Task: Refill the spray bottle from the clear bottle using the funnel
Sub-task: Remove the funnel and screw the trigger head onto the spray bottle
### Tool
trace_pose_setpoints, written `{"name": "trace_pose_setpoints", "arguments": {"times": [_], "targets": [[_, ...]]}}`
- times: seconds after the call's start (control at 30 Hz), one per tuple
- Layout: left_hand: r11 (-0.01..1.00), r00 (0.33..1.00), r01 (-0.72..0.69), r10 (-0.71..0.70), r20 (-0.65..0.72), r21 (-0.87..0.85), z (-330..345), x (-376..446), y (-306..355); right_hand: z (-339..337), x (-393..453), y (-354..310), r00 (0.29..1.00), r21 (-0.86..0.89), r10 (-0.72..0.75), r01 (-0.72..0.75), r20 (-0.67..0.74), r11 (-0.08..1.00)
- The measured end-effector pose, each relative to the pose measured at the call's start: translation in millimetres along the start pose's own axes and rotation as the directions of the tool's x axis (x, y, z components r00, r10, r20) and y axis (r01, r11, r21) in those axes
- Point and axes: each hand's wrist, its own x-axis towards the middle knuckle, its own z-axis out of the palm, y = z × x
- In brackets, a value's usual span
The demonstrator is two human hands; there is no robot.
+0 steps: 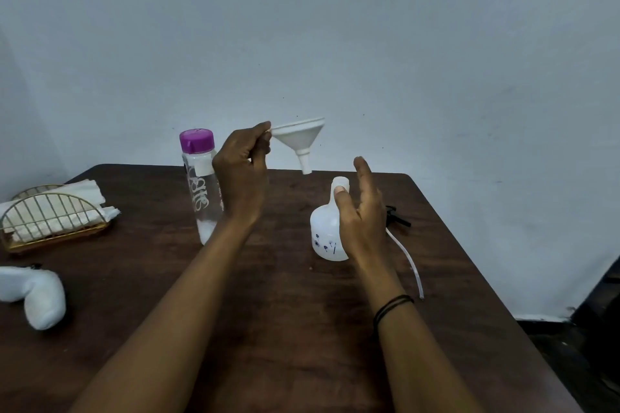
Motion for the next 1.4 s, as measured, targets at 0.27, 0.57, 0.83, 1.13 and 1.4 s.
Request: {"name": "trace_pose_setpoints", "arguments": {"times": [0.27, 0.57, 0.83, 1.13, 1.4], "targets": [[0.918, 0.933, 0.078, -0.204, 0.297, 0.388, -18.2, -20.8, -38.3, 3.6, -0.1, 3.5, 0.992, 0.073, 0.092, -0.087, -0.083, 0.994], [0.803, 0.816, 0.075, -0.390, 0.426, 0.591, -15.2, -44.9, -59.7, 2.3, 2.2, 8.2, 0.987, 0.021, 0.132, -0.130, -0.089, 0.991], [0.769, 0.780, 0.061, -0.435, 0.451, 0.636, -13.8, -57.0, -63.4, -0.6, 6.2, 10.9, 0.974, 0.020, 0.149, -0.148, -0.170, 0.989], [0.789, 0.810, -0.068, -0.314, 0.495, 0.610, -11.3, -55.2, -54.7, -30.7, 21.8, 8.1, 0.846, 0.012, 0.094, -0.103, -0.525, 0.995], [0.930, 0.823, 0.056, -0.249, 0.510, 0.363, 4.9, -60.4, -14.0, -49.5, 61.9, 38.4, 0.963, -0.553, 0.221, -0.270, -0.155, 0.788]]}}
